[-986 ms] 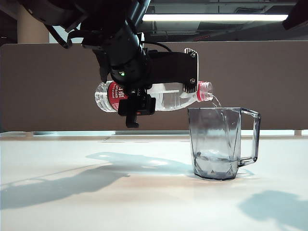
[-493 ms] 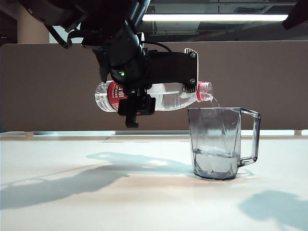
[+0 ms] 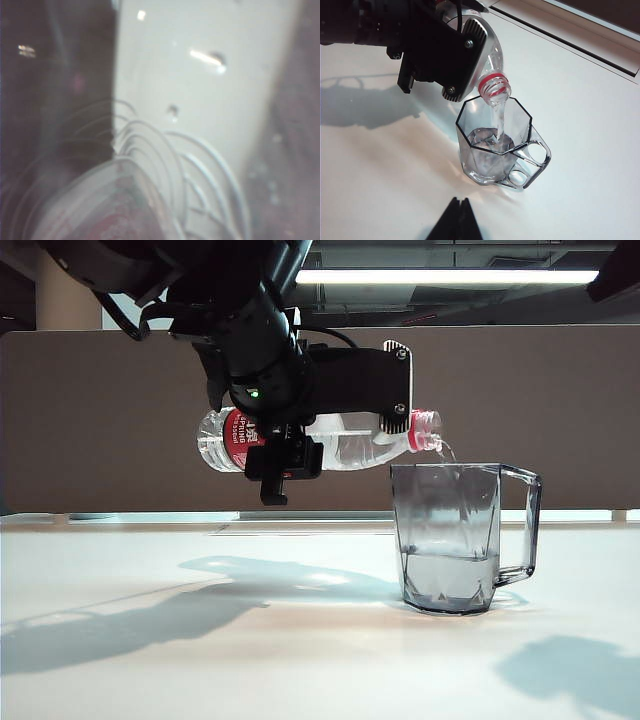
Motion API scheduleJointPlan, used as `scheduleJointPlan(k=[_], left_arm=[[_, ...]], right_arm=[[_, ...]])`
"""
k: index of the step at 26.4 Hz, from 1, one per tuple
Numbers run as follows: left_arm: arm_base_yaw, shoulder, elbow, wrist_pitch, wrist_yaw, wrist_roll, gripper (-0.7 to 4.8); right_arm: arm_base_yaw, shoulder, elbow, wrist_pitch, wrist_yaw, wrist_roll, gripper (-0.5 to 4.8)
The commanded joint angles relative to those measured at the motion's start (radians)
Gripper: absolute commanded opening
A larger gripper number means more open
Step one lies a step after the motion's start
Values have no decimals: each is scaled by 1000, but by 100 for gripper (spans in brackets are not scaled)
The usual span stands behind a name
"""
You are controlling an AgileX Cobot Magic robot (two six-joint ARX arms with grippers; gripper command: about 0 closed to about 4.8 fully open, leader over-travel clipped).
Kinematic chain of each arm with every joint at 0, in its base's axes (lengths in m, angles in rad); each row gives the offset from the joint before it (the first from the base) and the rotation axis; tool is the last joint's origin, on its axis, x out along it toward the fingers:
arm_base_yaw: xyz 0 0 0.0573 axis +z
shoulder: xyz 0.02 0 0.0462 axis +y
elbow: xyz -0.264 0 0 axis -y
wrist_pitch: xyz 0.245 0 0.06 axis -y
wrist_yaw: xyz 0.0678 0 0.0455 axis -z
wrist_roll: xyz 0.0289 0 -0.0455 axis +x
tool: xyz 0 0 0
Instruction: Pick up the mineral water bottle with the left hand on the table and pour water into the mug until it's half full.
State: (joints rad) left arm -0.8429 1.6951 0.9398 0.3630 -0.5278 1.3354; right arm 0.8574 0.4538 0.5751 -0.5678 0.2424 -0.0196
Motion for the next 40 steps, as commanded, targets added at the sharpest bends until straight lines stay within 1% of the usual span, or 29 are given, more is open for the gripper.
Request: scheduleJointPlan(k=[1,11,13,26,29,33,34,35,36,38,40], left_arm=[[-1,-9,12,46,-11,4,272],[-1,-10,12,46,-11,5,272],[-1,-10,12,46,-11,27,272],[-1,-10,12,46,-11,17,272],[-1,-10,12,46,-11,3,272],[-1,-10,12,44,-11,-100,272],[-1,-10,12,42,-11,-155,272],[-1,-10,12,42,-10,-180,272],[-1,-10,12,42,-10,-236,272],[-1,-10,12,42,-10,-277,272],[-1,-10,12,42,4,-354,272]], right_arm=[[0,-2,4,10,-2,1,-5],[0,-2,4,10,-2,1,-5],[0,-2,4,10,-2,1,-5],[0,-2,4,10,-2,1,-5],[0,-2,4,10,-2,1,-5],[0,-2,4,10,-2,1,-5],[0,-2,4,10,-2,1,-5],[0,-2,4,10,-2,1,-5],[0,-2,4,10,-2,1,-5],[0,-2,4,10,-2,1,-5],[0,-2,4,10,-2,1,-5]])
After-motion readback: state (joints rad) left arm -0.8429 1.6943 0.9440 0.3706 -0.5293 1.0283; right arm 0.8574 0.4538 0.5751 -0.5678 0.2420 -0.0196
